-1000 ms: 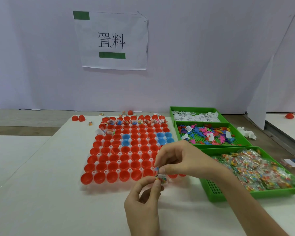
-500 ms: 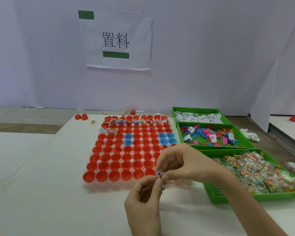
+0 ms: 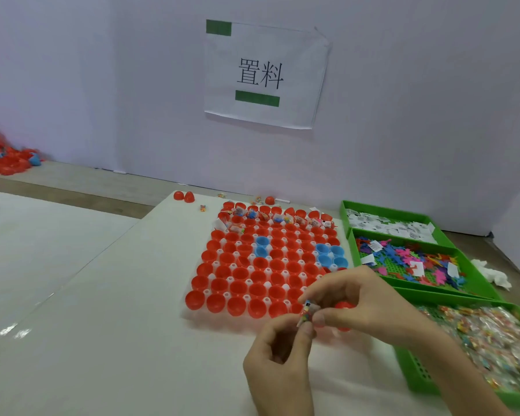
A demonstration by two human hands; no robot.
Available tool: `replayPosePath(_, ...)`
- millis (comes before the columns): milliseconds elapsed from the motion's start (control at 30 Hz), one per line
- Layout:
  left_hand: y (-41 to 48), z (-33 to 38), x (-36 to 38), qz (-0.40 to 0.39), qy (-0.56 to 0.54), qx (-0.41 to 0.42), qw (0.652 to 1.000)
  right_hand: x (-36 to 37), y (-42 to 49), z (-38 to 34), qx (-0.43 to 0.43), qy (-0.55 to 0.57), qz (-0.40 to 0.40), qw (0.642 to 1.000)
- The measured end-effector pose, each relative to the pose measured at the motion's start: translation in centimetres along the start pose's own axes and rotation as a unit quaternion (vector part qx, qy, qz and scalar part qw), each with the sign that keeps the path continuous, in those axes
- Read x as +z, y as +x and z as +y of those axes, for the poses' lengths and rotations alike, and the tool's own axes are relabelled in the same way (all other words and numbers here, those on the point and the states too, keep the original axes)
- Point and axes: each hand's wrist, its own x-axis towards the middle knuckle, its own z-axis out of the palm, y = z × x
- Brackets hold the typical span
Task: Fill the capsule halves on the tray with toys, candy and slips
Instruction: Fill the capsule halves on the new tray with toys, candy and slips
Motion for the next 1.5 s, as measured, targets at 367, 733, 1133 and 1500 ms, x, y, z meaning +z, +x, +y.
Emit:
replayPosePath(367, 2.2, -0.1, -0.7, 0.039, -0.043, -0.075, 0.995, -1.5, 10.4, -4.1, -0.015, -0.128, 0.123, 0.984)
replayPosePath(733, 3.1, -0.5, -0.1, 0.045, -0.02, -0.102, 0.994, 2.7, 22.2, 2.0, 0.096, -0.319, 0.239, 0.912)
replayPosePath(1133, 3.3, 0.0, -0.2, 0.042, -0.049, -0.123, 0.99, 3.6, 22.5, 3.0, 0.102, -0.331, 0.219, 0.912)
replayPosePath(1500, 5.2, 0.0, -0.6, 0.04, -0.006, -0.163, 0.986, 3.3, 22.1, 3.0, 0.074, -0.298, 0.245, 0.92)
